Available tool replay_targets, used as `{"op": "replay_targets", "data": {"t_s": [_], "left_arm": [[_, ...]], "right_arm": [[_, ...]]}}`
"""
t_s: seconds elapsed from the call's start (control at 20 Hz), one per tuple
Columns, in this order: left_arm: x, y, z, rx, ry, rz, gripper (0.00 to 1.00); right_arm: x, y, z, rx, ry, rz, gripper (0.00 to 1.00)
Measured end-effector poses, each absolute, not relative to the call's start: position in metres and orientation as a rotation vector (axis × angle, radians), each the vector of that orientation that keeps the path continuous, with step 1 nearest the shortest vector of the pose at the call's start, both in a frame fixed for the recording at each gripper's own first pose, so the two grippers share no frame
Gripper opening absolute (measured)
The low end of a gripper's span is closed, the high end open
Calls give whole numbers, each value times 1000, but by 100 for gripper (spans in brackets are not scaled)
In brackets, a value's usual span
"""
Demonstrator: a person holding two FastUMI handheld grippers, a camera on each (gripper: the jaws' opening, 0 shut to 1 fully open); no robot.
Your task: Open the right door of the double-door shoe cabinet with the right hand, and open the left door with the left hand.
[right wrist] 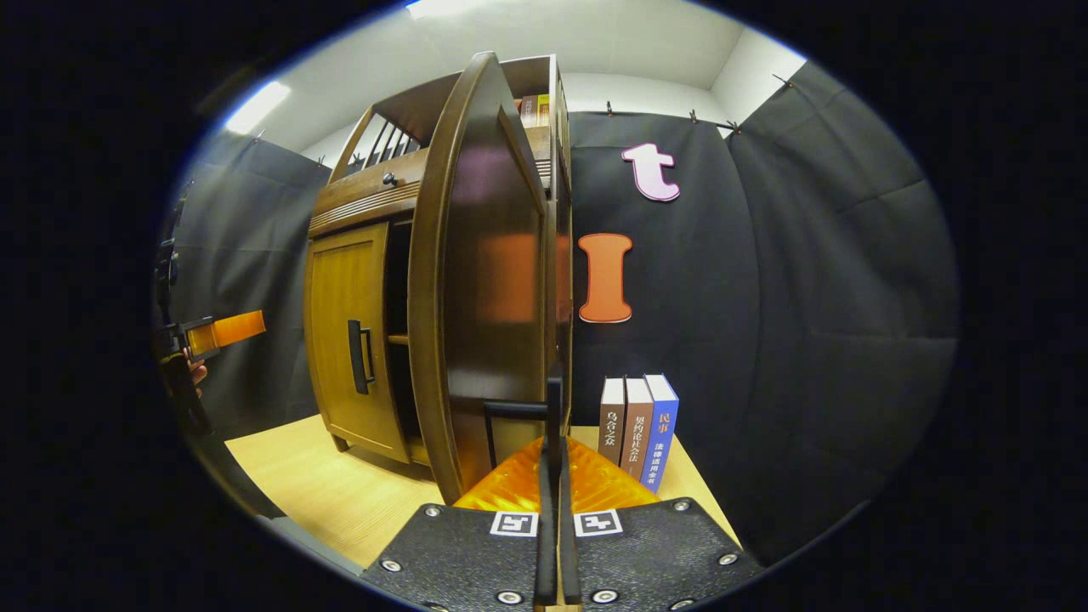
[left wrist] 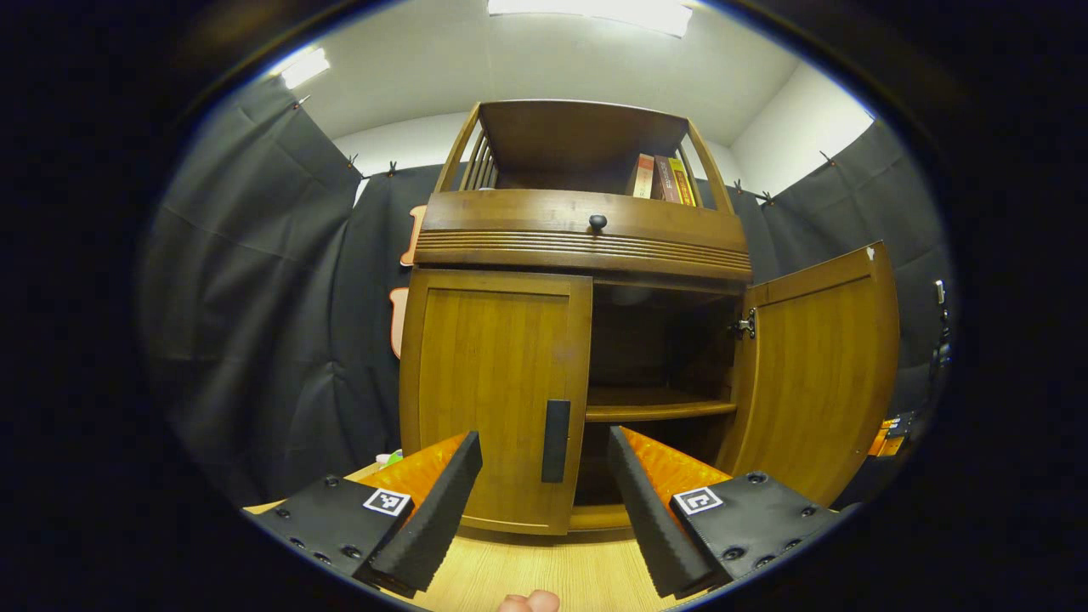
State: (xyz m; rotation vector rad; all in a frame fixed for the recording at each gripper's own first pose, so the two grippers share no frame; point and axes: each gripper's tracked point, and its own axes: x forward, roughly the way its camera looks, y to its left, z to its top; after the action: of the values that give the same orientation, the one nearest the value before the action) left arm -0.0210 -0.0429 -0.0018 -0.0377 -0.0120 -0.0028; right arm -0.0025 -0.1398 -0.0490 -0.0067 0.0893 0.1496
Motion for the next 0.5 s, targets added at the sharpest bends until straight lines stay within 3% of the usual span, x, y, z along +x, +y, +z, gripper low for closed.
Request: {"op": "replay_targets", "data": {"t_s": [0.3,0.35,0.4,0.5], "left_arm": [[-29,-40,3,-39,-18,9,96],[-30,-40,3,-40,-18,11,96],[-31,-41,3,-38,-18,9,96],[-32,-42,4,-33,-17,6,96]], "right_arm": [[0,-152,-48,21,79,211,2],[1,-153,-46,31,74,223,10],[1,-154,-46,46,67,229,2],[0,-152,-45,54,58,247,3]]}}
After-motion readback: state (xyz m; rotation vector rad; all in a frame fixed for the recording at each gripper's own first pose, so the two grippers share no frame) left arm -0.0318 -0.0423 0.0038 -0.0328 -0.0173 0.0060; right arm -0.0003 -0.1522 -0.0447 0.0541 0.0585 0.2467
